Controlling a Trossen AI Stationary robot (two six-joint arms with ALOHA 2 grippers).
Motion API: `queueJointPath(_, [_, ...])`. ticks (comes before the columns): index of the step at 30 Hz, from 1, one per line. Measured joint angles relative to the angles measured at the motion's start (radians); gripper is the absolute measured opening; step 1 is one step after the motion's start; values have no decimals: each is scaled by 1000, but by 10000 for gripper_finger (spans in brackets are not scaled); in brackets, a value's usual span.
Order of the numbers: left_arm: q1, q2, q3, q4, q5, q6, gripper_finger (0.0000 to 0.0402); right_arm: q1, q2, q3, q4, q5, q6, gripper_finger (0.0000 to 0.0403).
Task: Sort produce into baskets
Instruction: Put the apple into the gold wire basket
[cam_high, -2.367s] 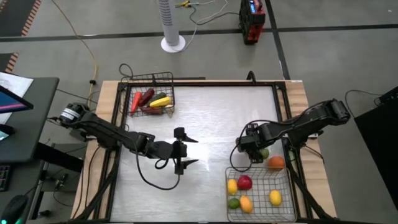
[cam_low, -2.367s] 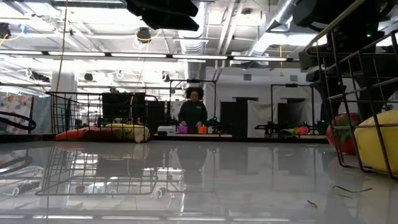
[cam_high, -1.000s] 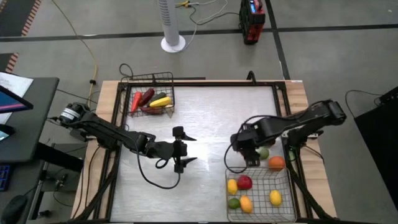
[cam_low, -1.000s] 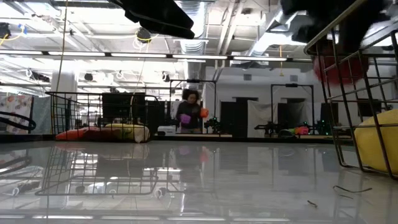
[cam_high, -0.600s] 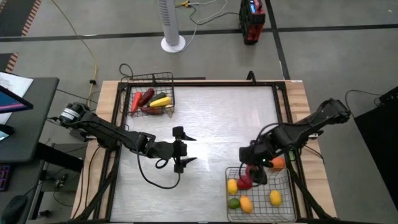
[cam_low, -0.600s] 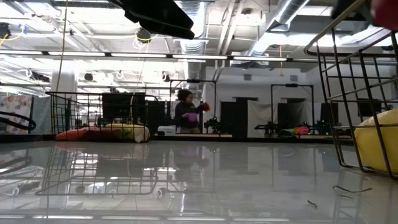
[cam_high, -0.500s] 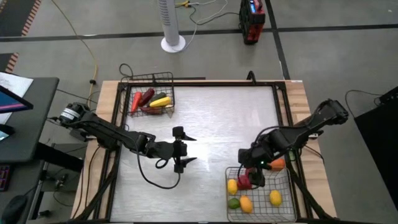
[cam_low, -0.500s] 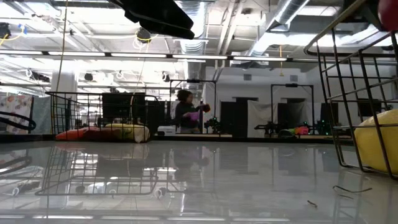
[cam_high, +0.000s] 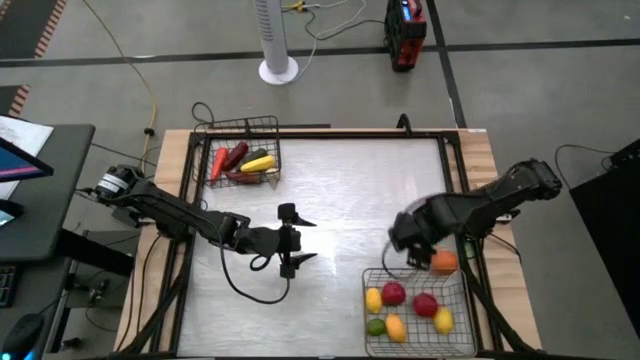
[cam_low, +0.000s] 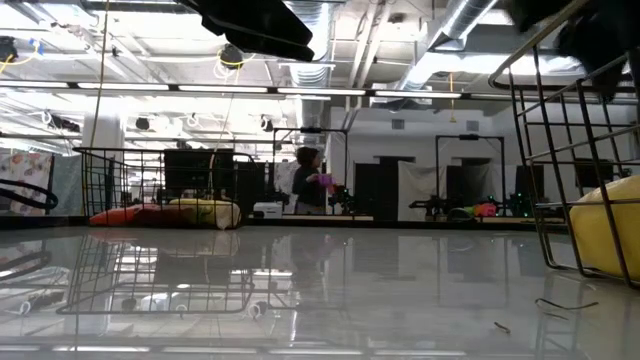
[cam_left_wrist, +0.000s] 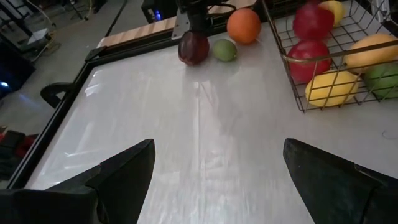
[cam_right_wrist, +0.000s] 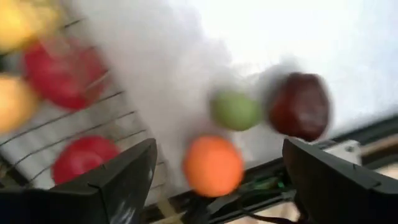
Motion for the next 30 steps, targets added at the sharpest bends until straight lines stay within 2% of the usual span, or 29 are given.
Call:
queueJointPath(9, [0,0,0,-7,0,16,345,-329,-17,-220,79,-38,-223,372])
queueJointPath(15, [0,0,0,-12,0,43,345,-485,-15,-323,112,-61,-303,372])
queueJointPath(22, [6,0,0,-12,0,61,345,-573,-14,-371,120,-67,-340,374])
queueJointPath(26, [11,0,0,-15,0,61,345,-591,-14,-423,174,-140,-354,378])
queueJointPath(30, [11,0,0,-14,10,61,345,-599,10,-481,209,-147,-358,378])
